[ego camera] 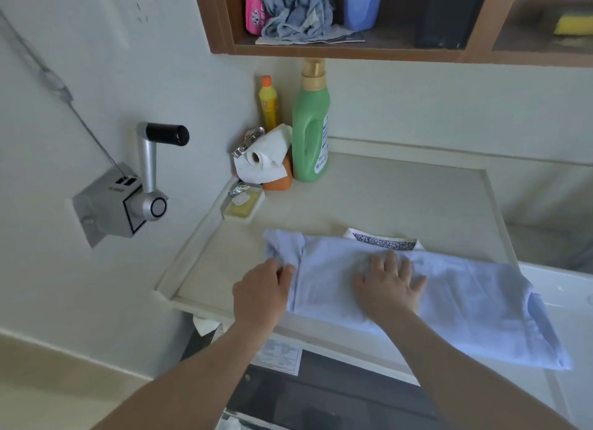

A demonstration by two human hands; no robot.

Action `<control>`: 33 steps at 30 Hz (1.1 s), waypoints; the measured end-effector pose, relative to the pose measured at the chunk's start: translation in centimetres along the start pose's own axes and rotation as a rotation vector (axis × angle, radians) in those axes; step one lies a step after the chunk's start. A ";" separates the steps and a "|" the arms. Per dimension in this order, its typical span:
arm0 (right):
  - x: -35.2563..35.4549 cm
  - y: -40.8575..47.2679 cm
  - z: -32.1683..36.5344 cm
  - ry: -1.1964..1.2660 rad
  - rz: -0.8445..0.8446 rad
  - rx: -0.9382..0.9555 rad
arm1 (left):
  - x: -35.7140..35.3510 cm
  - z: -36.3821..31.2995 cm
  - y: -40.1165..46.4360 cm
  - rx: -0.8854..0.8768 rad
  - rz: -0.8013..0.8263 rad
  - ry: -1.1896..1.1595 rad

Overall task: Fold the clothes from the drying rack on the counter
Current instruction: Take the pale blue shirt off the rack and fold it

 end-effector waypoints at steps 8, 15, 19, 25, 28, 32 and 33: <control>-0.3 -0.2 -0.4 -0.031 -0.056 0.013 | 2.2 1.7 1.4 -0.382 -0.284 0.103; -0.2 0.0 -1.1 -0.029 -0.085 0.020 | 0.7 2.5 2.4 0.049 0.037 -0.038; -0.3 0.0 -1.6 -0.030 -0.082 0.022 | 0.7 2.4 1.1 0.068 0.121 -0.144; -0.4 0.2 -1.5 -0.021 -0.088 0.022 | 0.5 4.7 -0.6 -0.251 0.125 -0.105; -0.3 0.2 -1.4 -0.018 -0.085 0.026 | 1.6 4.9 0.4 -0.415 0.056 0.004; -0.2 0.1 -1.3 0.002 -0.093 0.023 | 4.5 4.5 2.1 -0.529 -0.104 0.169; -0.2 0.1 -1.3 0.005 -0.091 0.021 | 4.4 4.4 2.2 -0.520 -0.087 0.209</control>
Point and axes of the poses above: each hand's wrist, its own y-axis towards the middle knuckle, its own x-axis out of the back of the hand, z = x × y, the point moved 3 cm from there along y, towards the middle knuckle, and after that the axes turned 13 degrees about x, right-handed, at the moved point
